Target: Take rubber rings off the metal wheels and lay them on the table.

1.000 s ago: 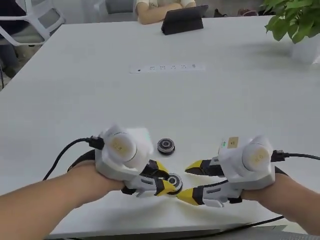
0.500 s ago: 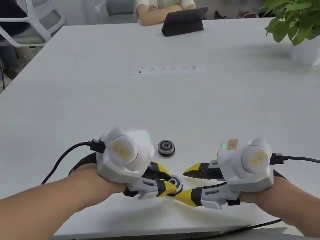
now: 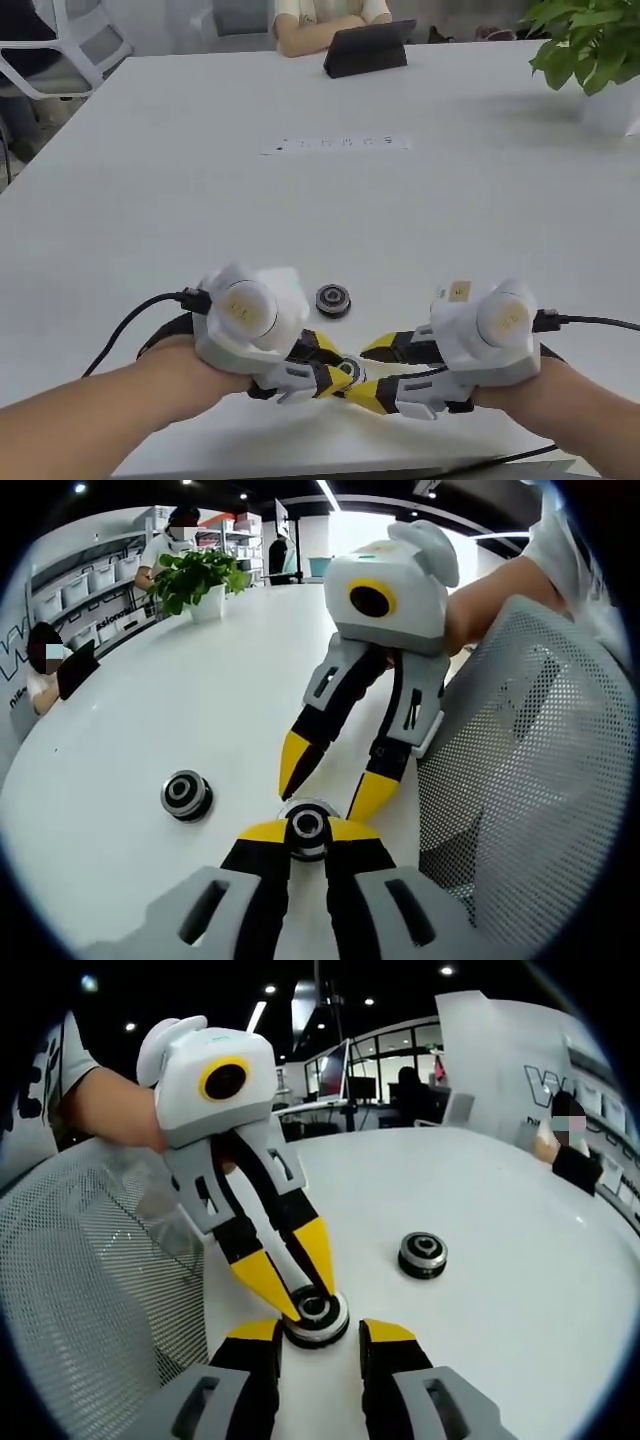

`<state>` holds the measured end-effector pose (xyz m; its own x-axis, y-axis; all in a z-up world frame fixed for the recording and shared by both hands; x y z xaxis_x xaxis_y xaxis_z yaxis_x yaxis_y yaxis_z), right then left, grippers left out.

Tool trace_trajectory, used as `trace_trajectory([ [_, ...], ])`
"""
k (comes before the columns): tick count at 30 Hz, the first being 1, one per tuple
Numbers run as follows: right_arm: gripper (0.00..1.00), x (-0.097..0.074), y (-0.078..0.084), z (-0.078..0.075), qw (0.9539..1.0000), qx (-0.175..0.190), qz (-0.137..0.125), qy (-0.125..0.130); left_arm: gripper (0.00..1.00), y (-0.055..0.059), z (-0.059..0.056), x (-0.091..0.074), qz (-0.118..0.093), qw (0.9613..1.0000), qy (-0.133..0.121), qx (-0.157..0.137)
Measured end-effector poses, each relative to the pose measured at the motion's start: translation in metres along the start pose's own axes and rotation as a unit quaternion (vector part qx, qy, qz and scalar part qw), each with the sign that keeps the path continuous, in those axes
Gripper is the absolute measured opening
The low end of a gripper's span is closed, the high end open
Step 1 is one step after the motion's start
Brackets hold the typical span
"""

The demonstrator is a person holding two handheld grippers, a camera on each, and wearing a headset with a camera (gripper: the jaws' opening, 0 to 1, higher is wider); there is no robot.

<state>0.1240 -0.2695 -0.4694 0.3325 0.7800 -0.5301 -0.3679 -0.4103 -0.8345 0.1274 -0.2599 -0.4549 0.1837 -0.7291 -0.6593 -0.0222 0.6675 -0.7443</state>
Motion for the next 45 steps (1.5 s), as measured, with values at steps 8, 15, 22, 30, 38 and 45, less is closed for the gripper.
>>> trace_trajectory([
  [8,0.24,0.0,0.001,0.004,1.0,0.004,0.002,-0.004,0.07,0.001,0.0,0.0,-0.001,1.0,-0.002,-0.001],
  [15,0.21,-0.004,0.004,0.004,0.9999,0.015,0.001,-0.003,0.07,0.001,0.0,0.0,-0.002,1.0,-0.002,-0.003],
  [22,0.14,-0.007,0.01,0.003,0.9997,0.023,0.012,-0.003,0.07,0.001,0.0,0.0,-0.002,1.0,-0.003,-0.004],
  [30,0.09,-0.01,0.01,0.005,0.9991,0.04,0.008,-0.007,0.07,0.001,0.0,0.0,-0.002,1.0,-0.006,-0.007],
  [38,0.01,-0.012,0.011,0.004,0.9988,0.047,0.012,-0.005,0.07,0.001,0.001,0.001,-0.001,1.0,-0.007,-0.007],
  [45,0.0,-0.014,0.012,0.003,0.9974,0.071,0.012,-0.001,0.07,0.001,0.001,0.001,-0.002,1.0,-0.007,-0.006],
])
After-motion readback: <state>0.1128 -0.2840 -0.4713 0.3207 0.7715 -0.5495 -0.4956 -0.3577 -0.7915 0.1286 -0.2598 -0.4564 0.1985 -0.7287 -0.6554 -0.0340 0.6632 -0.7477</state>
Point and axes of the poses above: the centre of the closed fingertips' face, and the gripper's own axes: x roughly forward along the fingers, z roughly to its left, y roughly out of its underside, the point moved 1 cm from there along -x, roughly backward along the fingers, and after that the axes turned 6 degrees about -y, right-handed, at the moved point
